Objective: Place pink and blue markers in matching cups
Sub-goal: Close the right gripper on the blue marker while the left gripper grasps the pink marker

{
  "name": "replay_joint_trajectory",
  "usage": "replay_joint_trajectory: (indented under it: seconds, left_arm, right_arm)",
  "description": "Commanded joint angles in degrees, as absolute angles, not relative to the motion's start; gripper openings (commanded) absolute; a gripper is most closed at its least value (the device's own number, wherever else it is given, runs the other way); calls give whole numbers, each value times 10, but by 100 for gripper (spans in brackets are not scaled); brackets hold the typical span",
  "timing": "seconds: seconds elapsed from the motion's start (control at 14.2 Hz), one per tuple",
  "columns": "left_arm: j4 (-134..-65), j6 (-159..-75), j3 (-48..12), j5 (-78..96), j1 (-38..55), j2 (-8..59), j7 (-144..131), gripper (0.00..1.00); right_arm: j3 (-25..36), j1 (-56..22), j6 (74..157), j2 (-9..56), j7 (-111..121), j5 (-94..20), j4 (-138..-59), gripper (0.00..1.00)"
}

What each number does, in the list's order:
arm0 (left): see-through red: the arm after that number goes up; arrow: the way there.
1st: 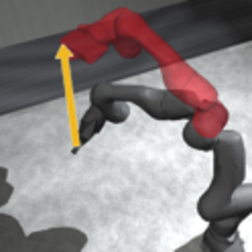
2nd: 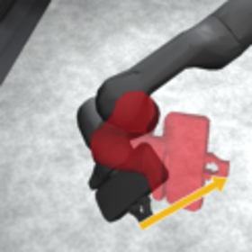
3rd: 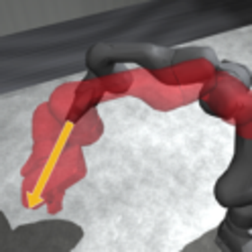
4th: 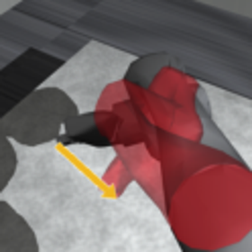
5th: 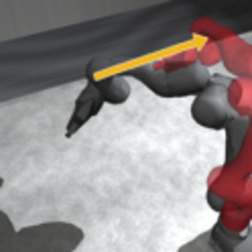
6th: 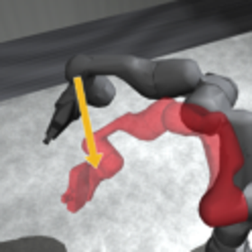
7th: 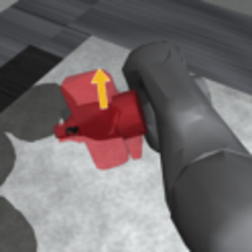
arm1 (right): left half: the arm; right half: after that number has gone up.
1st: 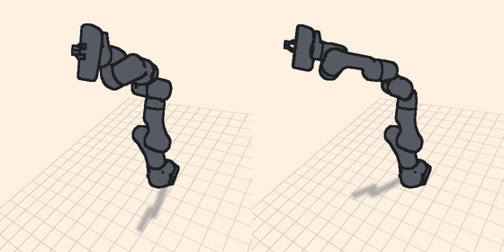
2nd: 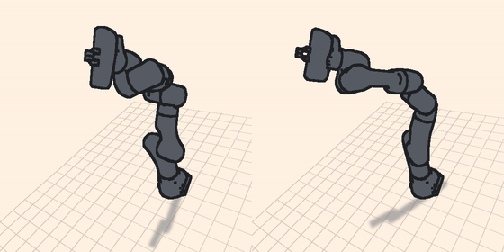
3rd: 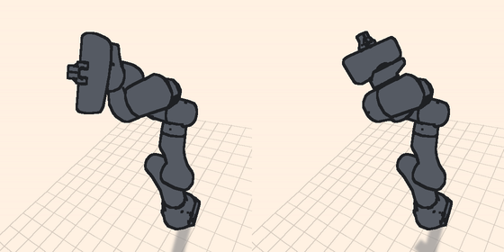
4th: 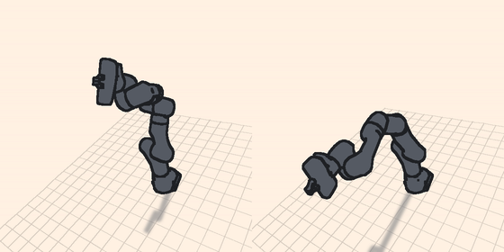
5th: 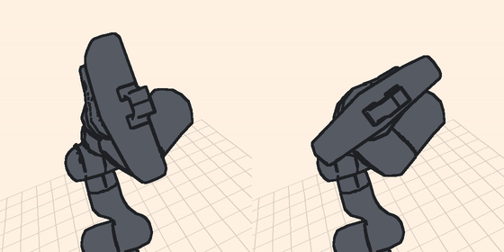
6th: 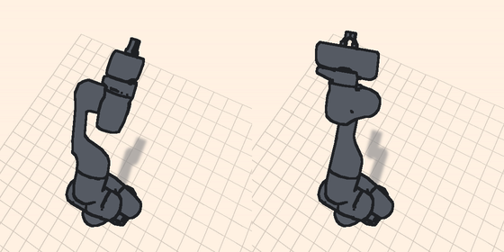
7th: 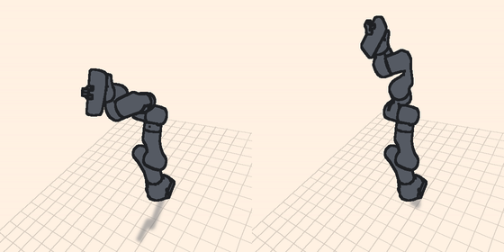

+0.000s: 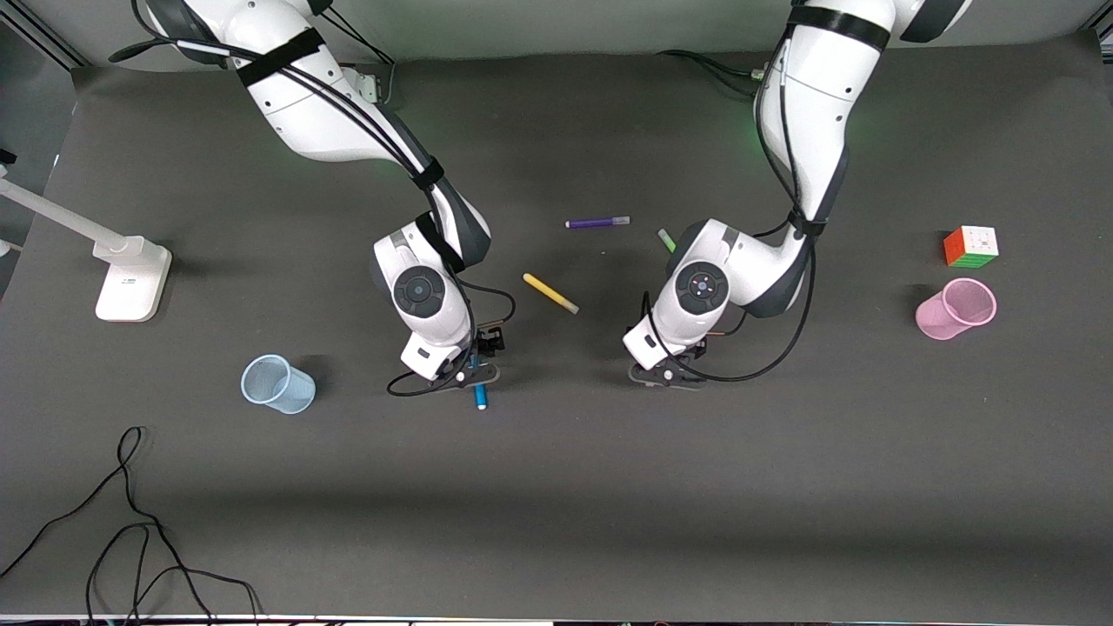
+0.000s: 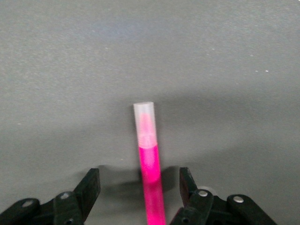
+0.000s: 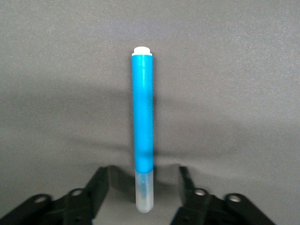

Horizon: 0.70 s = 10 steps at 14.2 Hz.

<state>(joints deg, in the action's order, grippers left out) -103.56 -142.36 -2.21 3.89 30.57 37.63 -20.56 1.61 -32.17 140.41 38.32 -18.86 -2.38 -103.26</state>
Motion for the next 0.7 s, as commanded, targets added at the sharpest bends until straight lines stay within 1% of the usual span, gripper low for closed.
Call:
replay_joint_trajectory:
  seconds: [0.0,0.07,0.14,0.28,0.42,0.63]
  left_arm:
    - [-1050,-1459,-14,37,322,373,-216,53]
    - [-1049,-1472,-14,37,323,379,-216,41]
    - [-1050,-1485,-14,36,323,382,-214,31]
    - [-1050,-1489,-14,36,323,382,-212,0]
    - [-1052,-1488,-13,36,324,379,-212,0]
    - [-1052,-1479,-11,34,318,368,-205,0]
  right_arm:
    - [16,-324,1407,387,-200,-25,-1026,48]
    - [16,-324,1407,387,-200,-25,-1026,42]
    - [16,-324,1407,387,-200,-25,-1026,38]
    - [16,-323,1405,387,-200,-25,-1026,31]
    - [16,-323,1405,386,-200,-25,-1025,19]
    - [16,-323,1405,386,-200,-25,-1025,9]
